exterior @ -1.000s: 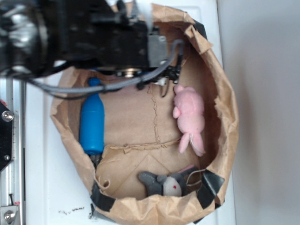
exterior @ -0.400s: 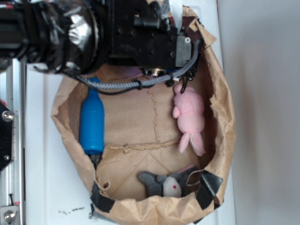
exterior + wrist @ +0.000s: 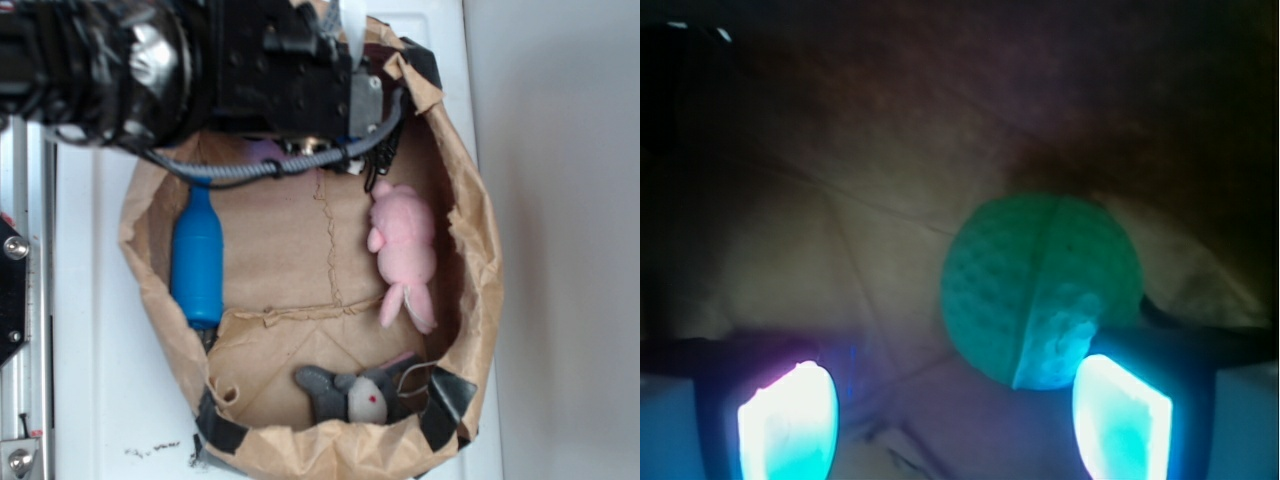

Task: Grab the green ball.

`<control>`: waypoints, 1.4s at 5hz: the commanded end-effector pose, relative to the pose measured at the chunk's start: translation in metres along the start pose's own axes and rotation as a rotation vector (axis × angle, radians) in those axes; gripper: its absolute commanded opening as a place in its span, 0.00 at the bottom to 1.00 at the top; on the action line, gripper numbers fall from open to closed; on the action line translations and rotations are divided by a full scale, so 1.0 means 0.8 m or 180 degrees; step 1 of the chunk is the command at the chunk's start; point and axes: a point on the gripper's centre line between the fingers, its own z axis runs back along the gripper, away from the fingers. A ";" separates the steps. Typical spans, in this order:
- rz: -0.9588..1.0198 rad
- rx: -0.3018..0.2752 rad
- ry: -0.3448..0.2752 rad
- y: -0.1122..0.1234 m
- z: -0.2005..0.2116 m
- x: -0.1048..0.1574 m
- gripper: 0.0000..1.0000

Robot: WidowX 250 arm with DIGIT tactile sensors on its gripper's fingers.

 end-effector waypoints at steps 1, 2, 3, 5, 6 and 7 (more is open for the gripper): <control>0.0061 -0.0081 0.0100 0.011 0.040 0.021 1.00; 0.0087 0.0001 0.0022 0.016 0.034 0.015 1.00; 0.0150 0.0130 -0.0091 0.008 0.016 0.018 1.00; 0.0289 0.0243 -0.0188 -0.011 -0.010 0.028 1.00; 0.0247 0.0269 -0.0290 -0.022 -0.020 0.020 1.00; 0.0191 0.0243 -0.0371 -0.028 -0.019 0.013 0.00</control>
